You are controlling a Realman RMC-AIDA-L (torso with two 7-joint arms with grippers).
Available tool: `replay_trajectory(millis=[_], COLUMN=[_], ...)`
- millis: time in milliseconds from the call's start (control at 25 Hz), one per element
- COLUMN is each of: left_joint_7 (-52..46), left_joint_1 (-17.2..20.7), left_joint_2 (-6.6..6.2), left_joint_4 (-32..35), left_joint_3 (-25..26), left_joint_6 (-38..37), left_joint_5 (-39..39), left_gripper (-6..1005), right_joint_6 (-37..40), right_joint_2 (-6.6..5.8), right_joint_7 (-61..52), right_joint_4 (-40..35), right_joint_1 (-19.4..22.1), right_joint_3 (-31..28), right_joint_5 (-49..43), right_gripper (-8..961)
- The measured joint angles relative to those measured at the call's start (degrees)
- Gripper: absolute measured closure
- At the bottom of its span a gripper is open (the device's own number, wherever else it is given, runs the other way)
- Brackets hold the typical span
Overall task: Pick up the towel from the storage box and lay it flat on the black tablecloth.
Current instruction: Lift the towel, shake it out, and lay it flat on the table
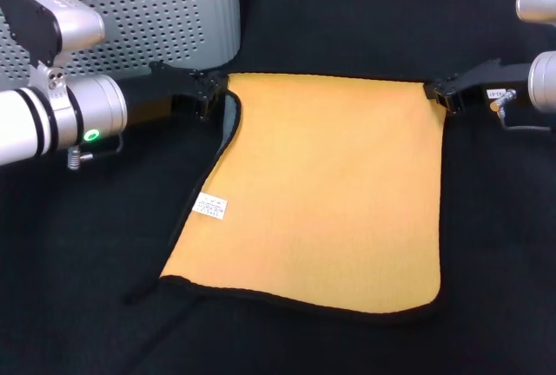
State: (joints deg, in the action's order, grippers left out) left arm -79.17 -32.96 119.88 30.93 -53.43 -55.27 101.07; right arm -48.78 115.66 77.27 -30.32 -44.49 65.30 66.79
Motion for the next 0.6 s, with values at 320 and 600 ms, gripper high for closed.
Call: replay_trajectory(millis=[320,600], left_joint_7=[0.2,1.6], left_joint_1=[-0.7,-1.8], left_joint_2=[0.11,0.26], left_joint_4=[0.0,0.0], left_joint_3=[-3.2,-6.2], left_joint_6=[0.0,0.0], left_joint_5=[0.0,-0.1], left_gripper=[981,982], right_joint_6=[0.1,0.1], right_joint_2=[0.08,0.15], right_joint_7=[1.1,1.4], right_joint_4=[0.1,1.9], right_joint_1=[-0.4,-3.2], right_joint_3=[0.7,1.1], right_joint_5=[0.0,0.0], right_gripper=[866,863])
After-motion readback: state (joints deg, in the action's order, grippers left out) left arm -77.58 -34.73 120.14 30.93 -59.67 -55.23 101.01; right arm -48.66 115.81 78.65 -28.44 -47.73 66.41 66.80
